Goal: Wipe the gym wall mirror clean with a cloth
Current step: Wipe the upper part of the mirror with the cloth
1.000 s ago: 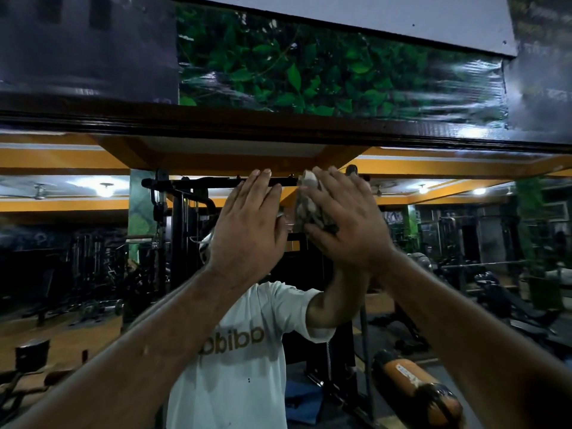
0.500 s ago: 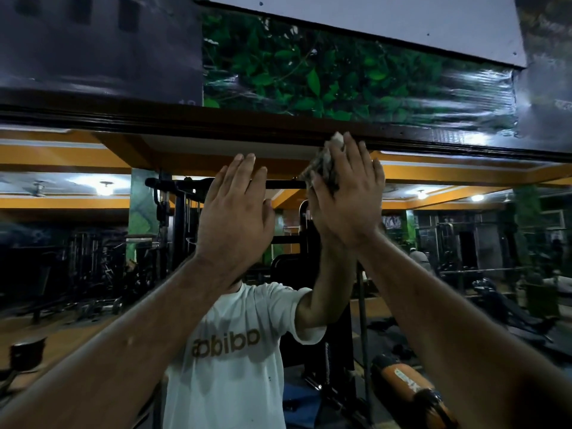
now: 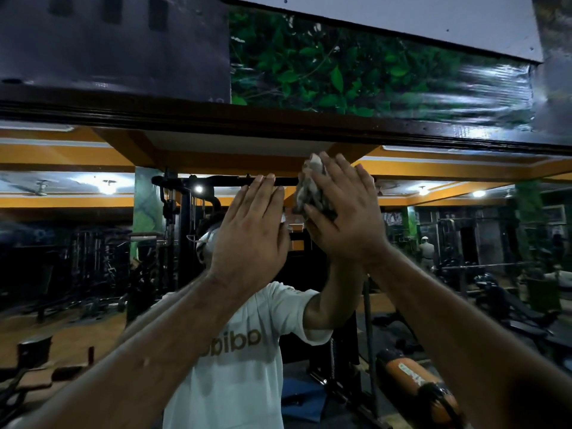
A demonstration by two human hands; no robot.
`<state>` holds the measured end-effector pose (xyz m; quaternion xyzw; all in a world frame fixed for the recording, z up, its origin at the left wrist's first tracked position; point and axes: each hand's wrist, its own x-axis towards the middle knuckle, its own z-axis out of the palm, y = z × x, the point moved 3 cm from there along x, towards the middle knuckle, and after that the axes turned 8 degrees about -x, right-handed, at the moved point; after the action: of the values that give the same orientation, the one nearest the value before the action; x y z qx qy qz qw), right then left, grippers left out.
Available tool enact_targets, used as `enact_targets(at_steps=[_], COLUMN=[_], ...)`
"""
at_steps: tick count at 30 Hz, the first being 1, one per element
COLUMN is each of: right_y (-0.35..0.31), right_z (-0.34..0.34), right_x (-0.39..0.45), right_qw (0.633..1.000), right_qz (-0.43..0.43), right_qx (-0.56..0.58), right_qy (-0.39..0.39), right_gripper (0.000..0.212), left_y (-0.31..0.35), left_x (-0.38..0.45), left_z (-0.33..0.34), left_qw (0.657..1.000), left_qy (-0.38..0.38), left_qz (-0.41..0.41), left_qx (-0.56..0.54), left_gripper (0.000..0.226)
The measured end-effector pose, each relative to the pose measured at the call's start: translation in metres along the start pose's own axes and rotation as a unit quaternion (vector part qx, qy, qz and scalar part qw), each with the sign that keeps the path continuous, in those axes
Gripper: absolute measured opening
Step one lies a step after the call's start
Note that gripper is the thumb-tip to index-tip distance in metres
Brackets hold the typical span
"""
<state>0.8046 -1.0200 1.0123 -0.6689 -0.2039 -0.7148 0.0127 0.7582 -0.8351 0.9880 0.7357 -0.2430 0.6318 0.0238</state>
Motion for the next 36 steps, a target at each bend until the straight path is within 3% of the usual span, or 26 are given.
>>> enact_targets(at_steps=[2, 6, 7, 11, 13, 16, 18, 22, 24, 26, 29, 30, 31, 34, 36], right_y=[0.02, 0.008, -0.005, -0.017, 0.005, 0.017, -0.002, -0.029, -0.017, 0.0, 0.003, -0.004, -0.014, -0.029, -0.015], right_z=[-0.001, 0.001, 0.002, 0.001, 0.0, 0.001, 0.001, 0.001, -0.002, -0.002, -0.003, -0.001, 0.001, 0.001, 0.0], right_x=[-0.008, -0.015, -0.017, -0.038, -0.036, -0.023, -0.021, -0.042, -0.042, -0.04, -0.037, -0.036, -0.037, -0.044, -0.041], right_qw=[0.999, 0.966, 0.969, 0.999, 0.999, 0.985, 0.978, 1.0, 0.999, 0.999, 0.984, 0.982, 0.987, 0.998, 0.994], right_qz=[0.031, 0.256, 0.245, 0.014, 0.018, 0.172, 0.207, 0.008, -0.036, 0.002, 0.176, 0.19, 0.158, -0.044, -0.103], right_qx=[-0.018, -0.019, -0.018, -0.029, -0.047, -0.03, -0.015, -0.007, -0.015, -0.027, -0.015, -0.01, -0.005, 0.001, -0.011], right_qy=[0.005, 0.035, 0.028, -0.022, -0.017, 0.003, 0.003, -0.026, -0.038, -0.036, -0.002, -0.001, -0.011, -0.035, -0.044], right_gripper=[0.067, 0.069, 0.069, 0.068, 0.07, 0.07, 0.072, 0.066, 0.067, 0.069, 0.068, 0.068, 0.068, 0.067, 0.069], left_y=[0.0, -0.002, -0.002, -0.004, -0.005, -0.003, -0.001, -0.002, -0.005, -0.008, -0.012, -0.012, -0.011, -0.012, -0.014], left_x=[-0.002, -0.003, -0.003, -0.004, -0.005, -0.003, -0.003, -0.005, -0.008, -0.011, -0.013, -0.013, -0.013, -0.015, -0.016], left_z=[0.004, 0.008, 0.009, 0.008, 0.007, 0.005, 0.005, -0.002, -0.013, -0.019, -0.019, -0.018, -0.016, -0.015, -0.016], left_qw=[1.0, 0.998, 0.997, 0.996, 0.995, 0.994, 0.993, 0.994, 0.995, 0.995, 0.992, 0.991, 0.991, 0.99, 0.99], left_qy=[-0.019, -0.039, -0.044, -0.055, -0.062, -0.076, -0.085, -0.099, -0.079, -0.059, -0.077, -0.084, -0.088, -0.093, -0.096], left_qz=[0.005, 0.022, 0.023, 0.026, 0.028, 0.023, 0.019, 0.01, -0.035, -0.071, -0.088, -0.088, -0.086, -0.078, -0.073], left_qx=[0.016, 0.053, 0.059, 0.065, 0.067, 0.074, 0.075, 0.052, 0.04, 0.032, 0.042, 0.049, 0.055, 0.066, 0.068], left_gripper=[0.062, 0.069, 0.069, 0.069, 0.069, 0.07, 0.069, 0.07, 0.074, 0.078, 0.076, 0.075, 0.074, 0.073, 0.074])
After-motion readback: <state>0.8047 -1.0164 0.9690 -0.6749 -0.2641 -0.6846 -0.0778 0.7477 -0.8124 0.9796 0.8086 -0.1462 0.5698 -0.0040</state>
